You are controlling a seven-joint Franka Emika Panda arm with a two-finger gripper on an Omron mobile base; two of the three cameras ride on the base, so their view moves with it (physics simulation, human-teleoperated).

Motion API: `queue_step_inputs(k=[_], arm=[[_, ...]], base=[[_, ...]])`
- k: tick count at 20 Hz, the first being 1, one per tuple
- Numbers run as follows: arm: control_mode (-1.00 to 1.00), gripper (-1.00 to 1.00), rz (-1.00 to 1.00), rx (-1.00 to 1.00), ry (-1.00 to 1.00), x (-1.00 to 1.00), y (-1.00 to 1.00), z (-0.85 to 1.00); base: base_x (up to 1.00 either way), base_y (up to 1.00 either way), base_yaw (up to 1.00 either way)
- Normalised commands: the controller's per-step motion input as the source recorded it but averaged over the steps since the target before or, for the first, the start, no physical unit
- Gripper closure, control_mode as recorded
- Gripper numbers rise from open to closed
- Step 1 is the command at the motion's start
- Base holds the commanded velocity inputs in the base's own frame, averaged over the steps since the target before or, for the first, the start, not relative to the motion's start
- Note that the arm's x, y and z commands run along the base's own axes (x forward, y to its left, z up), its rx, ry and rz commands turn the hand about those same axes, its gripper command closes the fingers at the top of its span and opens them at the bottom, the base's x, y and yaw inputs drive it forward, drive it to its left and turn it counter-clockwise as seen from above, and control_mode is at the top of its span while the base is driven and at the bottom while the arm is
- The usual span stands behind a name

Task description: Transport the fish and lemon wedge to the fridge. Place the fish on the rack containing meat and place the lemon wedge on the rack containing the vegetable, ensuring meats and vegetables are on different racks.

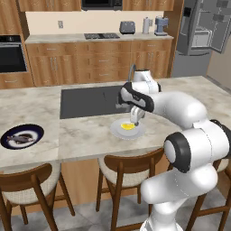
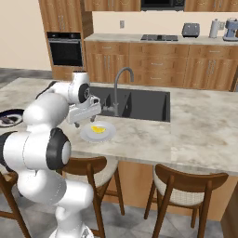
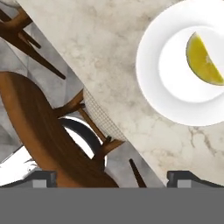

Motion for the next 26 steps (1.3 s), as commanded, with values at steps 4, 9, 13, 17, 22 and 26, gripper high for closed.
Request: queue_step_inputs(k=[4,9,13,17,22,26], arm=[[-1.00,-1.00,0.00,0.00,-0.03,0.05,0.13,-0.47],[-1.00,-1.00,0.00,0.00,-0.20,0.24,0.01,-0.29],[-1.00,-1.00,0.00,0.00,-0.12,0.60,0.01,-0.30],[-1.00,-1.00,0.00,0.00,-0.01,0.71,0.00,-0.15],[-1.00,-1.00,0.00,0.00,0.01,0.53,0.00,-0.21],[-1.00,-1.00,0.00,0.00,0.01,0.43,0.00,-0.33]], base=[[0.00,0.00,0.00],[0.00,0.00,0.00],[0.00,0.00,0.00],[0.00,0.00,0.00],[0.00,0.00,0.00],[0.00,0.00,0.00]])
